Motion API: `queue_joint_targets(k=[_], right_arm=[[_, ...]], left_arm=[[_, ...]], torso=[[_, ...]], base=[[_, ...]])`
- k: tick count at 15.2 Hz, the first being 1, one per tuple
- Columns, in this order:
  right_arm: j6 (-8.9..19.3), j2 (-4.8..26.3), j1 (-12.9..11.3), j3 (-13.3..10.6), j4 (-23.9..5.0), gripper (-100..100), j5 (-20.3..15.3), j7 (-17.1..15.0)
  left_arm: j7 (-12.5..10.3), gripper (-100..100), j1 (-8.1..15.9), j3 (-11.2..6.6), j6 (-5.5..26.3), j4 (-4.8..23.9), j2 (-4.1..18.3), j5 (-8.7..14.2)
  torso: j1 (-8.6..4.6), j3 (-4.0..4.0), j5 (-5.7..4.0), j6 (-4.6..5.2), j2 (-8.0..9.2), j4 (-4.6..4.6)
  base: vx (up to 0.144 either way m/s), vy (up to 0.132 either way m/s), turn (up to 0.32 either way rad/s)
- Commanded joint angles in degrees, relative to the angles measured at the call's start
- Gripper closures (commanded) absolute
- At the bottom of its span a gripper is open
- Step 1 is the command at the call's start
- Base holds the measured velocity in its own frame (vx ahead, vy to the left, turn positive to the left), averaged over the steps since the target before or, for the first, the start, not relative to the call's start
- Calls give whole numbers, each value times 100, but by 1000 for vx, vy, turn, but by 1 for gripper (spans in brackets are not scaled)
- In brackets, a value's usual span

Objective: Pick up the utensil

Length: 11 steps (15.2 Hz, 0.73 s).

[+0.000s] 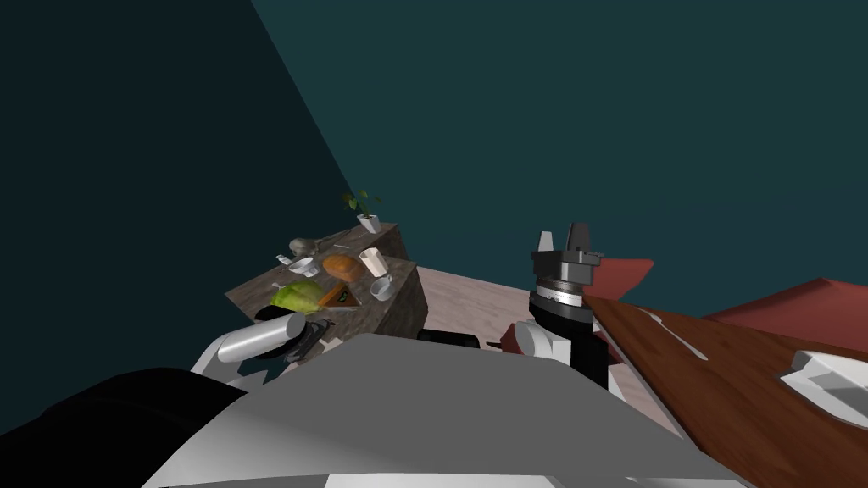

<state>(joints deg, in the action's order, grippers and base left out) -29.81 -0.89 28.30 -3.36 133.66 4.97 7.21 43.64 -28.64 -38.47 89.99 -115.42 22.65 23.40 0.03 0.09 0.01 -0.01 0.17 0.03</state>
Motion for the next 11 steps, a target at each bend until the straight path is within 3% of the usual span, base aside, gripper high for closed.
queue_joint_targets(k=[1, 2, 6, 10, 11], right_arm=[[0, 0, 0, 0, 0, 0, 0, 0], [0, 0, 0, 0, 0, 0, 0, 0], [0, 0, 0, 0, 0, 0, 0, 0], [0, 0, 1, 0, 0, 0, 0, 0], [0, 0, 1, 0, 0, 0, 0, 0]], left_arm=[[0, -100, 0, 0, 0, 0, 0, 0], [-2, 100, 3, 7, -29, 22, 2, -3], [-1, 100, 1, 5, -29, 20, 3, -4], [51, 100, -82, -185, 350, -390, 1, 128], [36, 100, -65, -143, 246, -292, 3, 100]], torso=[[0, 0, 0, 0, 0, 0], [-3, -1, -1, -1, -2, 0], [-7, -7, 0, 1, -13, -2], [-22, -14, -6, 0, -27, -4], [-25, -15, -6, 1, -29, -5]], base=[[-22, 10, -12], [-8, 4, -1], [0, 0, 0], [33, -23, 41], [23, -18, 17]])
